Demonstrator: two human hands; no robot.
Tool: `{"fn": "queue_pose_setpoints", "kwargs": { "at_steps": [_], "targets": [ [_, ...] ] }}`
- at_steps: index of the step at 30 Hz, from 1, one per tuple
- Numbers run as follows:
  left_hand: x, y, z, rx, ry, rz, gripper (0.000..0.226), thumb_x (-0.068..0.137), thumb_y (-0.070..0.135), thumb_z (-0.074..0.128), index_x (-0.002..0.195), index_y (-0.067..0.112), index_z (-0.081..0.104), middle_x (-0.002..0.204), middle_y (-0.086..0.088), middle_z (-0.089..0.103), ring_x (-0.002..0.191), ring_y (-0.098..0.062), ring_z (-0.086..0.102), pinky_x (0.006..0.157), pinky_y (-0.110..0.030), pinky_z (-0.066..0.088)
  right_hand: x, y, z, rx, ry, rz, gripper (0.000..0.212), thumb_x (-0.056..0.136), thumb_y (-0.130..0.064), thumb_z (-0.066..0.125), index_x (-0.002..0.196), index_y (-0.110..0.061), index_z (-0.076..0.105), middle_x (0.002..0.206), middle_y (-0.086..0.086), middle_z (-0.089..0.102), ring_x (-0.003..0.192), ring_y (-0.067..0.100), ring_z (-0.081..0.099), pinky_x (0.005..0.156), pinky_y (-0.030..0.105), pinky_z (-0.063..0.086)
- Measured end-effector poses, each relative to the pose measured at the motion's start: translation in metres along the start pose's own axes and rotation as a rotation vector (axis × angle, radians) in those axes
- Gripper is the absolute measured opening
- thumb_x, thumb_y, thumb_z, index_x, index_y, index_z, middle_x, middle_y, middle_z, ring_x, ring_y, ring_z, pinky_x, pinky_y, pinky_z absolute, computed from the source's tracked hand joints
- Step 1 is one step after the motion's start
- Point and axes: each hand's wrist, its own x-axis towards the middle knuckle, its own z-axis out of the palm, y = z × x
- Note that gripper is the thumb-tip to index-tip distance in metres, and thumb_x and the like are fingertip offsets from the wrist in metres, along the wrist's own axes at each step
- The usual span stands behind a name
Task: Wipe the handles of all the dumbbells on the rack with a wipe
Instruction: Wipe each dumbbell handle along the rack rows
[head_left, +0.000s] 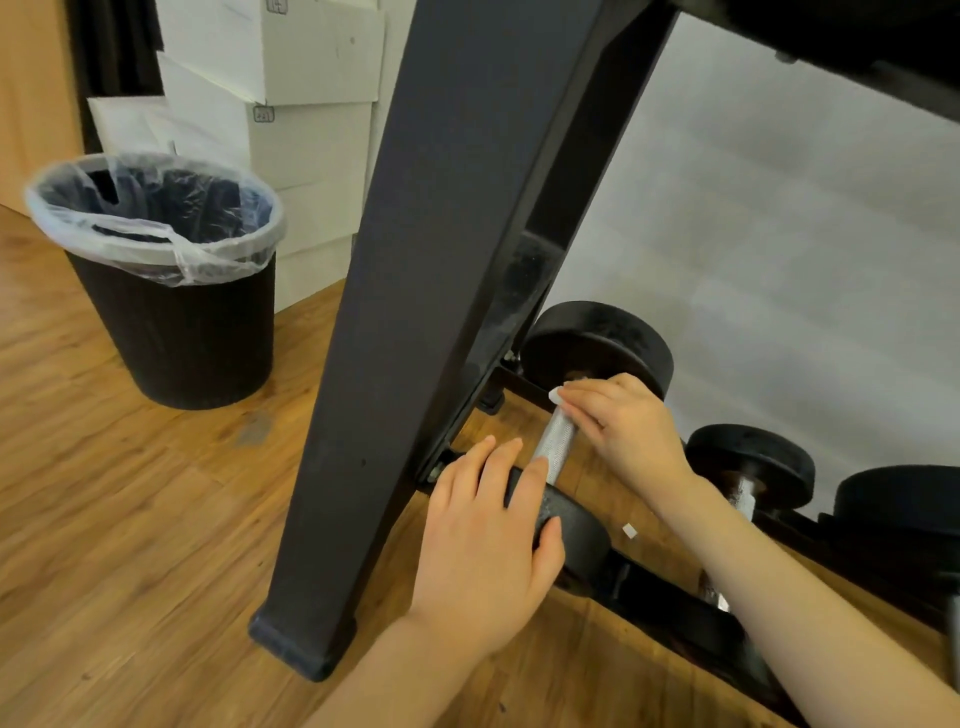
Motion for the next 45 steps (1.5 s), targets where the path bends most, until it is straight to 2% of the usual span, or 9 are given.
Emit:
{"fn": "queue_pose_setpoints", "kwargs": {
  "at_steps": [7, 11, 14, 18, 23, 28, 35, 38, 45],
  "targets": [
    [-0.001, 0.001, 0.001, 0.007, 0.019, -0.010, 0.047, 0.089, 0.045, 0.039, 0.124, 0.024, 0.063, 0.130, 0.000, 0.061, 0.127, -0.022, 0.054, 0.105, -0.036, 0.031, -0.006, 0.012, -0.002, -0.034, -0.094, -0.164, 0.034, 0.084, -0.016, 0.071, 0.118, -0.016, 0.068, 0.116, -0.001, 0.069, 0.088, 0.020, 0.061, 0.067, 0.027, 0.052],
    [-0.002, 0.002, 0.000, 0.017, 0.024, -0.022, 0.047, 0.089, 0.044, 0.038, 0.122, 0.024, 0.064, 0.129, 0.000, 0.062, 0.126, -0.022, 0.055, 0.105, -0.037, 0.030, -0.007, 0.011, 0.000, -0.003, -0.103, -0.160, 0.035, 0.083, -0.014, 0.074, 0.118, -0.014, 0.068, 0.117, 0.000, 0.068, 0.092, 0.016, 0.061, 0.079, 0.021, 0.043],
    [-0.001, 0.003, 0.002, 0.020, 0.015, -0.028, 0.047, 0.089, 0.044, 0.038, 0.123, 0.025, 0.063, 0.130, 0.001, 0.062, 0.127, -0.022, 0.054, 0.105, -0.036, 0.030, -0.006, 0.011, 0.001, 0.071, -0.153, -0.137, 0.030, 0.091, -0.024, 0.063, 0.119, -0.016, 0.067, 0.119, -0.003, 0.067, 0.100, 0.013, 0.060, 0.085, 0.018, 0.039],
    [0.001, 0.003, 0.002, 0.013, 0.014, -0.041, 0.047, 0.088, 0.044, 0.037, 0.120, 0.025, 0.065, 0.127, 0.001, 0.063, 0.125, -0.022, 0.056, 0.104, -0.036, 0.032, 0.000, 0.013, -0.001, 0.060, -0.145, -0.057, 0.031, 0.094, -0.025, 0.059, 0.123, -0.017, 0.064, 0.124, 0.000, 0.064, 0.109, 0.018, 0.062, 0.090, 0.032, 0.052],
    [0.000, 0.002, 0.002, 0.018, 0.006, -0.035, 0.046, 0.088, 0.045, 0.038, 0.120, 0.026, 0.065, 0.128, 0.002, 0.063, 0.126, -0.021, 0.054, 0.104, -0.035, 0.030, -0.008, 0.010, 0.005, -0.001, -0.197, -0.233, 0.041, 0.084, -0.009, 0.071, 0.124, -0.008, 0.063, 0.124, 0.008, 0.064, 0.108, 0.022, 0.065, 0.088, 0.034, 0.055],
    [0.001, 0.002, 0.002, 0.009, 0.011, -0.031, 0.046, 0.088, 0.045, 0.039, 0.119, 0.025, 0.066, 0.127, 0.001, 0.063, 0.125, -0.021, 0.055, 0.104, -0.035, 0.030, 0.002, 0.018, 0.008, 0.138, -0.165, -0.017, 0.038, 0.097, -0.029, 0.050, 0.129, -0.011, 0.058, 0.127, 0.006, 0.062, 0.116, 0.021, 0.059, 0.098, 0.033, 0.048],
    [0.001, 0.001, 0.004, -0.008, 0.019, -0.033, 0.045, 0.087, 0.046, 0.040, 0.118, 0.025, 0.065, 0.126, 0.002, 0.062, 0.125, -0.021, 0.054, 0.103, -0.036, 0.031, 0.003, 0.019, 0.008, 0.150, -0.233, -0.050, 0.052, 0.097, -0.045, 0.034, 0.129, -0.014, 0.058, 0.127, 0.001, 0.062, 0.118, 0.015, 0.058, 0.100, 0.026, 0.044],
    [0.001, 0.000, 0.005, -0.007, 0.028, -0.026, 0.044, 0.087, 0.046, 0.041, 0.118, 0.025, 0.065, 0.126, 0.002, 0.062, 0.124, -0.021, 0.053, 0.103, -0.035, 0.030, 0.009, 0.017, 0.007, 0.156, -0.201, 0.000, 0.052, 0.097, -0.044, 0.030, 0.128, -0.015, 0.060, 0.125, 0.000, 0.063, 0.116, 0.014, 0.059, 0.097, 0.032, 0.050],
    [0.001, -0.001, 0.005, -0.027, 0.068, 0.000, 0.043, 0.087, 0.045, 0.042, 0.117, 0.023, 0.064, 0.124, 0.000, 0.062, 0.122, -0.023, 0.055, 0.101, -0.036, 0.033, -0.002, 0.013, 0.003, 0.202, -0.262, -0.129, 0.040, 0.101, -0.036, 0.037, 0.129, -0.018, 0.058, 0.127, -0.004, 0.063, 0.117, 0.010, 0.058, 0.095, 0.029, 0.051]
  ]
}}
